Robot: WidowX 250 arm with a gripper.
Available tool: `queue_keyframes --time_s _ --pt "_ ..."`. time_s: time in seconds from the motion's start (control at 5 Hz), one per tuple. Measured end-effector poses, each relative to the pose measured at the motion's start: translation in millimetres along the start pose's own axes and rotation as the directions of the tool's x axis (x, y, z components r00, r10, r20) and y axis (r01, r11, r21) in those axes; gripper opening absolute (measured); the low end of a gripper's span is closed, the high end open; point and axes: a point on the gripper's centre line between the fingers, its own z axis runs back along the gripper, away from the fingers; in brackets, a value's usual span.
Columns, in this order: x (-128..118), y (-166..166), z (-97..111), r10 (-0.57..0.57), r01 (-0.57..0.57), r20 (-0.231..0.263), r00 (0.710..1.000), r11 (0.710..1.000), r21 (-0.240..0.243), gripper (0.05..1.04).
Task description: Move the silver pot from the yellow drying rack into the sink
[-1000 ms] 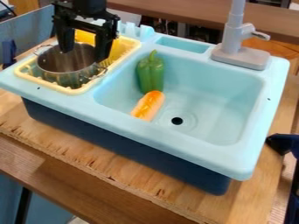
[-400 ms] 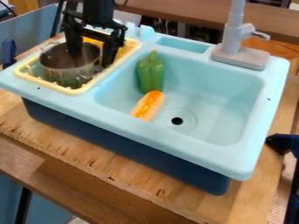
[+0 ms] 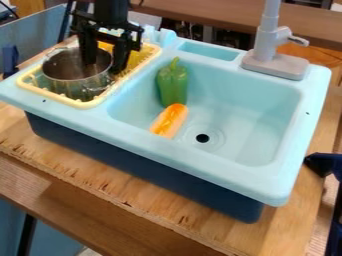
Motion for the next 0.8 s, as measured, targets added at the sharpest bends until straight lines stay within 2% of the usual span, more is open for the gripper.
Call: queue_keyframes --time_s 0.2,0.4,0.6,0.8 --pt "-2.2 -2.6 0.4 -0.032 0.032 -0.013 0.999 0.999 -0.017 0.399" --pt "-7.9 -4.7 7.5 -0.063 0.062 -0.035 0.997 0.997 -0.039 0.189" --pt "-14.4 -3.3 43.9 -0.131 0.131 0.026 0.991 0.991 -0.017 0.080" --pt "-28.6 -10.3 80.4 -0.208 0.206 0.028 0.978 0.976 0.067 0.057"
